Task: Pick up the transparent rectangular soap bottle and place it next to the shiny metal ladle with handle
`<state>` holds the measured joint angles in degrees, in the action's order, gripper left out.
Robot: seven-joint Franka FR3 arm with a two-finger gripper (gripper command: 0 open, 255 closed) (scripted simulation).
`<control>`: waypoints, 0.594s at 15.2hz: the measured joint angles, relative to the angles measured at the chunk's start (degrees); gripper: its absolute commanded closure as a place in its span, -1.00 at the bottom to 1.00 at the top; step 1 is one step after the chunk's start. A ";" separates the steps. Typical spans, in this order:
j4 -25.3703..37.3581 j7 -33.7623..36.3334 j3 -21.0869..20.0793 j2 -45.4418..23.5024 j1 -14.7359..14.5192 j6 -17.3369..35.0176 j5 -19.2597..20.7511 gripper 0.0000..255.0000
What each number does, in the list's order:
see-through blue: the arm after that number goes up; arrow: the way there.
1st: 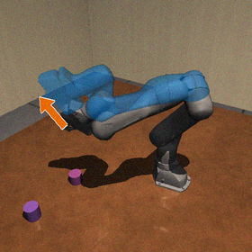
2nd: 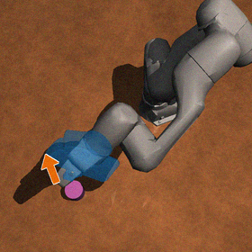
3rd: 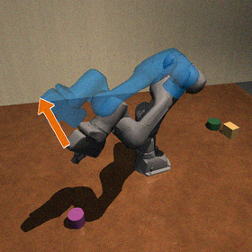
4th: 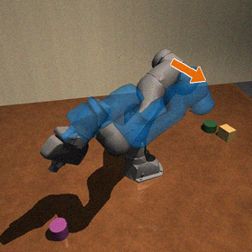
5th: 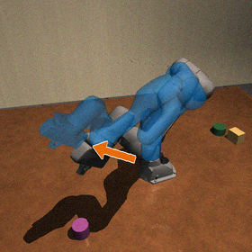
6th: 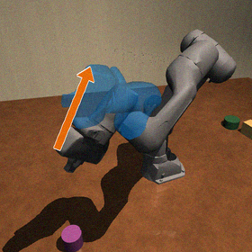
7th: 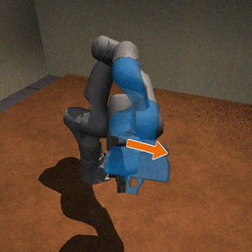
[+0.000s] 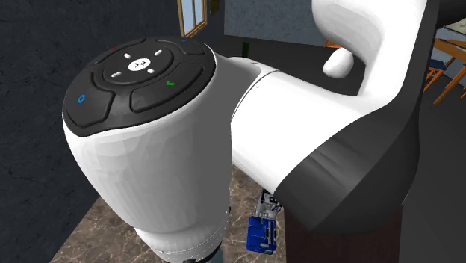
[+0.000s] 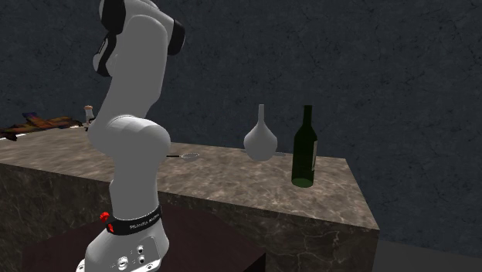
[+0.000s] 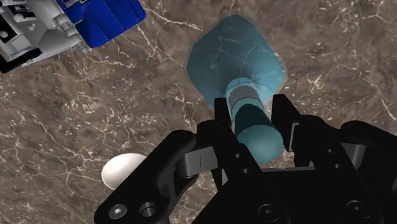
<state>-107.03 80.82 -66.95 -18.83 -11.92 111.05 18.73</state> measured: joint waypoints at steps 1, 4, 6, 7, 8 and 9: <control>-0.04 0.00 0.00 0.00 0.01 0.05 0.01 1.00; -0.05 0.01 0.02 -0.03 -0.01 0.07 0.03 -1.00; -0.05 0.01 0.02 -0.02 -0.01 0.08 0.04 -1.00; -0.04 0.01 0.02 -0.02 -0.01 0.08 0.04 -1.00; -0.04 0.01 0.02 -0.02 -0.01 0.08 0.04 -1.00; -0.04 0.01 0.02 -0.02 -0.01 0.08 0.04 -1.00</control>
<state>-107.07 80.84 -66.92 -18.86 -11.93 111.14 18.77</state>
